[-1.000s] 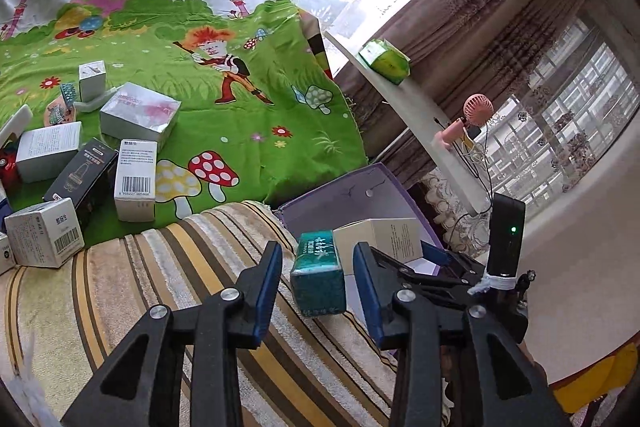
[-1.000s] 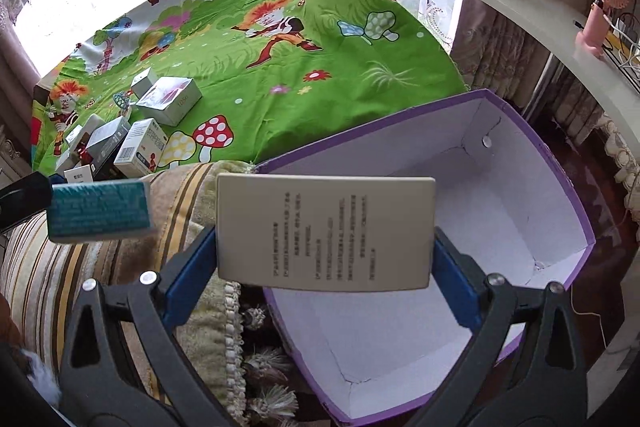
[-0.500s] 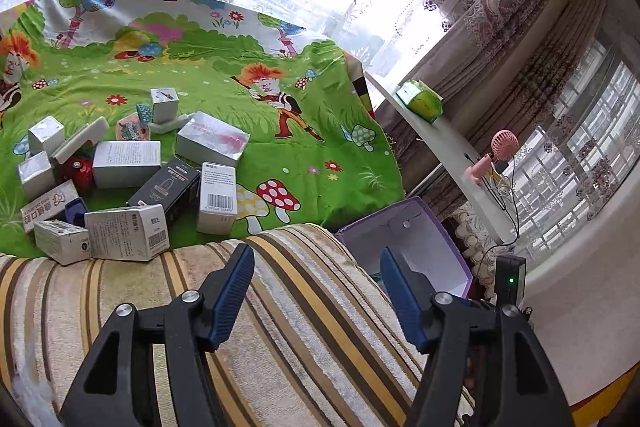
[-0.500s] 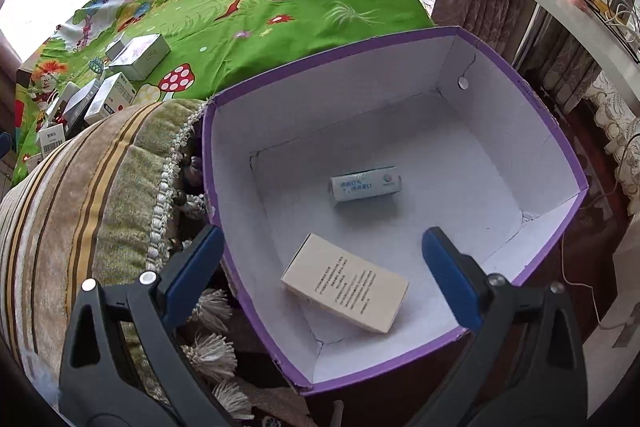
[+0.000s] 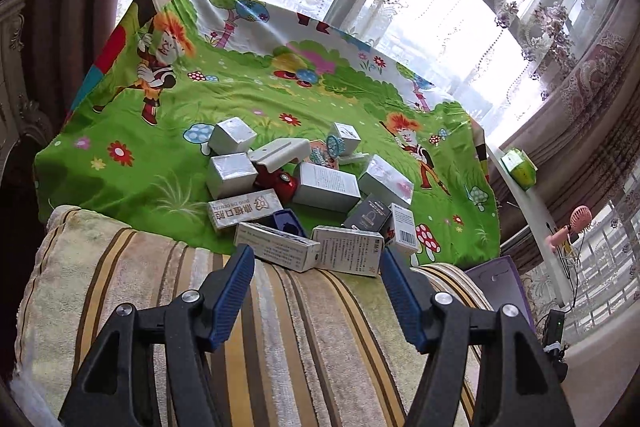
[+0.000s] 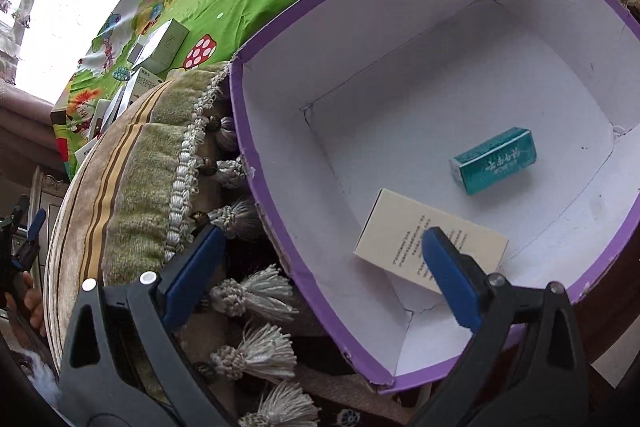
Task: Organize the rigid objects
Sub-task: 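Move both open tools back toward the boxes on the bed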
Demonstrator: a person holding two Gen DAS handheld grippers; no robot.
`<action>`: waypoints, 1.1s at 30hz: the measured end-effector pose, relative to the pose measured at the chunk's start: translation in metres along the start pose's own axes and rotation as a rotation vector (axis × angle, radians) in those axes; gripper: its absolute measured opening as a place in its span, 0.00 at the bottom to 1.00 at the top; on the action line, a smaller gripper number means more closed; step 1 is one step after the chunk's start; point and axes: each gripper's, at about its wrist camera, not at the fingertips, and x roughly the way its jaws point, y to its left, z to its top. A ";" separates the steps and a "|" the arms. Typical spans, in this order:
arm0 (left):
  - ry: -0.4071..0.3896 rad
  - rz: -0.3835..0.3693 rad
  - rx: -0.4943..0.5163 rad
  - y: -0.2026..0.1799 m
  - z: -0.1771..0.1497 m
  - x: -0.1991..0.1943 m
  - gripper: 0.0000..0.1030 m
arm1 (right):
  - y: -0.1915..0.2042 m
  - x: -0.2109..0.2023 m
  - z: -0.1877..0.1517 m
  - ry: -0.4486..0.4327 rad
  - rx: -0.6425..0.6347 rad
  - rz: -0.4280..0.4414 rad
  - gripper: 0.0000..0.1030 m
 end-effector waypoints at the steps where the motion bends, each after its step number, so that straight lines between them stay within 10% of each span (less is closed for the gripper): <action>1: 0.002 0.010 -0.007 0.004 0.002 0.001 0.64 | 0.001 -0.001 0.001 -0.005 0.001 -0.003 0.97; 14: 0.178 0.043 -0.006 0.024 0.018 0.047 0.73 | 0.055 -0.041 0.038 -0.157 -0.197 -0.127 0.97; 33: 0.473 -0.036 0.165 0.022 0.031 0.126 0.86 | 0.211 -0.009 0.055 -0.049 -0.457 0.053 0.97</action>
